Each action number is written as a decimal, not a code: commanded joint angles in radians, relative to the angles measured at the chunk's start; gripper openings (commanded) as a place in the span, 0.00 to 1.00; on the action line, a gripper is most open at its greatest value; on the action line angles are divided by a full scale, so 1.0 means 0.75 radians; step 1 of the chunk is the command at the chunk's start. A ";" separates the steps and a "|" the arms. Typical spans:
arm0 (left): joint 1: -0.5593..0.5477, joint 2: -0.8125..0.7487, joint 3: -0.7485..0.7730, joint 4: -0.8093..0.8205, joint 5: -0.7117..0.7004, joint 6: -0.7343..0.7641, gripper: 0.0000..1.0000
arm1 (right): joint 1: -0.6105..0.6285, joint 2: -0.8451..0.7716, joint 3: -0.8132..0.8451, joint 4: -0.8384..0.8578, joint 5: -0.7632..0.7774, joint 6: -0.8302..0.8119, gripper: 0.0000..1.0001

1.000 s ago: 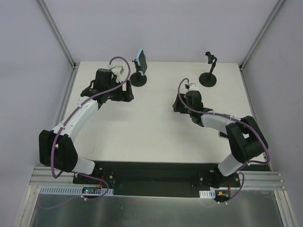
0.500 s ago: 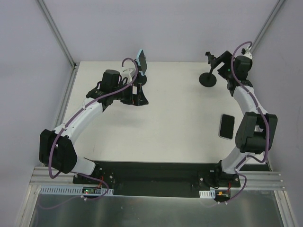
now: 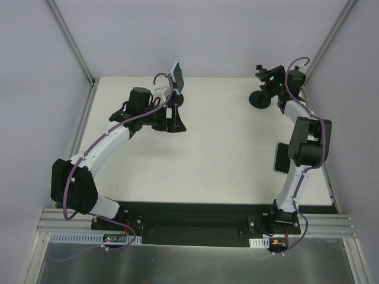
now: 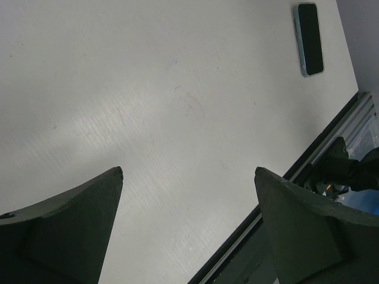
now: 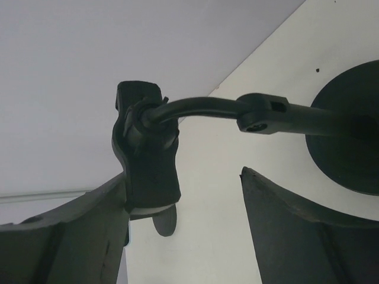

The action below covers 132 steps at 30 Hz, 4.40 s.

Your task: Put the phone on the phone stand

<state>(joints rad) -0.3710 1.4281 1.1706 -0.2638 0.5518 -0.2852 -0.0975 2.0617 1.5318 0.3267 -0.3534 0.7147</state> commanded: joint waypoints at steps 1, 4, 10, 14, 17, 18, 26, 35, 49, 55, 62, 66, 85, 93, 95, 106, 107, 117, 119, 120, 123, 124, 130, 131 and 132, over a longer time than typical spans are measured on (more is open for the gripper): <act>0.012 0.029 0.014 0.043 0.054 -0.021 0.91 | -0.009 0.055 0.095 0.112 -0.009 0.086 0.74; 0.012 0.029 0.014 0.043 0.044 -0.008 0.91 | -0.011 0.082 0.132 0.112 0.001 0.115 0.65; 0.012 0.041 0.014 0.043 0.031 0.002 0.91 | -0.015 0.102 0.201 0.115 -0.079 0.154 0.24; 0.020 0.043 0.024 0.045 0.066 0.008 0.91 | -0.009 -0.016 0.094 0.161 -0.218 0.184 0.01; 0.038 0.017 0.031 0.045 0.097 0.008 0.91 | 0.019 -0.193 -0.090 0.166 -0.351 0.127 0.01; 0.045 0.006 0.031 0.045 0.103 0.008 0.91 | 0.032 -0.243 -0.136 0.135 -0.424 0.105 0.01; 0.108 -0.141 0.016 0.053 0.101 -0.002 0.92 | 0.324 -0.797 -0.606 -0.149 -0.713 -0.236 0.01; 0.110 -0.229 -0.004 0.086 0.152 0.006 0.95 | 0.723 -0.972 -0.823 -0.477 -0.866 -0.617 0.01; 0.110 -0.217 -0.006 0.094 0.189 0.000 0.95 | 0.803 -0.988 -0.958 -0.442 -0.916 -0.705 0.43; 0.108 -0.215 -0.006 0.104 0.230 -0.010 0.96 | 0.784 -1.135 -0.948 -0.581 -0.713 -0.742 0.90; 0.051 -0.102 -0.002 0.196 0.495 -0.100 0.92 | 0.784 -1.325 -0.981 -0.669 -0.254 -0.489 0.93; -0.014 -0.065 -0.008 0.227 0.553 -0.121 0.90 | 0.789 -1.460 -1.085 -0.600 -0.122 -0.337 0.92; -0.231 0.080 -0.006 0.235 0.622 -0.168 0.51 | 0.856 -1.456 -1.159 -0.297 -0.089 -0.264 0.42; -0.231 -0.163 -0.037 0.174 0.332 -0.074 0.86 | 0.718 -1.689 -1.071 -0.836 0.371 -0.413 0.86; -0.231 -0.229 -0.045 0.137 0.183 -0.013 0.90 | 0.642 -1.744 -1.075 -0.951 0.463 -0.450 0.89; -0.231 -0.370 -0.055 0.112 0.056 0.039 0.96 | -0.180 -1.536 -1.106 -0.953 0.565 -0.521 0.90; -0.231 -0.368 -0.055 0.112 0.058 0.039 0.96 | -0.274 -1.455 -1.098 -0.931 0.592 -0.525 0.90; -0.231 -0.374 -0.047 0.114 0.082 0.018 0.96 | -0.672 -0.911 -0.965 -0.818 0.271 -0.556 0.91; -0.229 -0.376 -0.043 0.116 0.093 0.014 0.97 | -0.668 -0.800 -0.944 -0.810 0.161 -0.574 0.90; -0.229 -0.378 -0.043 0.114 0.095 0.014 0.96 | -0.664 -0.771 -0.930 -0.814 0.136 -0.579 0.90; -0.231 -0.378 -0.043 0.114 0.095 0.014 0.97 | -0.619 -0.702 -0.926 -0.796 0.083 -0.603 0.90; -0.229 -0.376 -0.045 0.114 0.097 0.014 0.97 | -0.602 -0.695 -0.932 -0.777 0.034 -0.605 0.90; -0.229 -0.348 -0.043 0.112 0.107 0.014 0.98 | -0.441 -0.685 -0.897 -0.828 0.060 -0.697 0.91; -0.227 -0.344 -0.043 0.112 0.107 0.016 0.98 | -0.394 -0.669 -0.875 -0.865 0.129 -0.713 0.92; -0.229 -0.337 -0.043 0.112 0.109 0.016 0.98 | -0.371 -0.657 -0.854 -0.948 0.180 -0.724 0.92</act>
<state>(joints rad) -0.5373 1.1660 1.1294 -0.1925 0.6022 -0.2764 -0.4511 1.5410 0.8272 -0.2577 -0.2737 0.2352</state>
